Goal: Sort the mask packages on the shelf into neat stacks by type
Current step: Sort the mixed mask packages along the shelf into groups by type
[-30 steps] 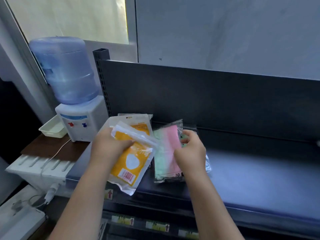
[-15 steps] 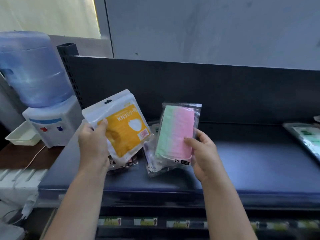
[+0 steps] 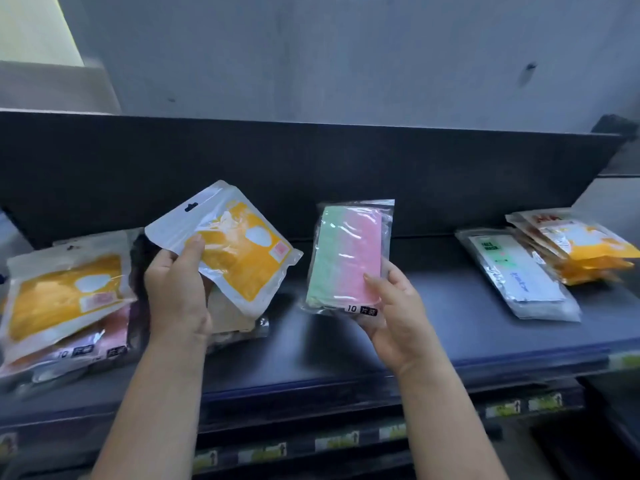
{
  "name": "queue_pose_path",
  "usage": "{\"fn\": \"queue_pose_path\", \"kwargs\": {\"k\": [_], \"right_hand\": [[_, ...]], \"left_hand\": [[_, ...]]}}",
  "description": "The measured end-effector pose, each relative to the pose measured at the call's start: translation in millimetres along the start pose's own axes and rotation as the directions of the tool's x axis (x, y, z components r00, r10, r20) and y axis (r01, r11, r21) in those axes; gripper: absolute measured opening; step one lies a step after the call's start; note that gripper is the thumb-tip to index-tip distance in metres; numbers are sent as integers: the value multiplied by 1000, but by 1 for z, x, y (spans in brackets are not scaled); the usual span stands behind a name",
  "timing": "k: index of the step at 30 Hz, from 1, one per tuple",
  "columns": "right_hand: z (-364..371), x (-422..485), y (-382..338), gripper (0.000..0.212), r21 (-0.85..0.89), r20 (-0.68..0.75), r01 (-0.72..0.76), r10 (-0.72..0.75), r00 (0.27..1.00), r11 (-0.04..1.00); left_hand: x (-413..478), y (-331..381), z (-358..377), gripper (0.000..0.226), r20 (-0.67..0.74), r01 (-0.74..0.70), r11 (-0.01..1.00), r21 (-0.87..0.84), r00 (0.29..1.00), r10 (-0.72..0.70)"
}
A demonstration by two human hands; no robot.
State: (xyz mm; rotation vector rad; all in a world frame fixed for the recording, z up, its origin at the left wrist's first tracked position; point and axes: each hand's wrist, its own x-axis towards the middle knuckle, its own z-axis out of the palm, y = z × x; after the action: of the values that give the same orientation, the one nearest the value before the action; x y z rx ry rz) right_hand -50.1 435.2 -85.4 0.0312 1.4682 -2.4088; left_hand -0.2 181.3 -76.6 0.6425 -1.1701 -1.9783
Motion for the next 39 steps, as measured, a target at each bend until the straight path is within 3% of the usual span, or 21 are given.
{"fn": "queue_pose_path", "kwargs": {"k": [6,13,21,28,32,36,39], "right_hand": [[-84,13,-55,46,15,92,-26,25,995,1000],[-158,39,-90,33,-115,53,-42,48,997,992],[-202,55,-101,20,-285,12,-39,44,999,958],[-201,64,-103,31,-624,-40,69,-120,992,778],[-197,63,-110,62,-833,-66,56,-199,978,551],[-187,56,-115,52,-951,-33,50,-259,965,306],[-179,49,-122,45,-959,1,61,-216,976,275]], "left_hand": [[-47,-38,82,11,25,12,1000,-20,1000,-11],[-92,-84,149,14,-18,-4,999,-42,1000,3],[-121,-112,177,13,-96,32,998,-48,995,-36],[-119,-98,187,13,-104,-22,999,-34,994,18],[-115,-90,187,13,-79,-24,999,-34,997,21],[-108,-85,189,13,-31,11,999,-32,999,-12],[-106,-84,198,12,28,60,997,-40,998,-59]]}}
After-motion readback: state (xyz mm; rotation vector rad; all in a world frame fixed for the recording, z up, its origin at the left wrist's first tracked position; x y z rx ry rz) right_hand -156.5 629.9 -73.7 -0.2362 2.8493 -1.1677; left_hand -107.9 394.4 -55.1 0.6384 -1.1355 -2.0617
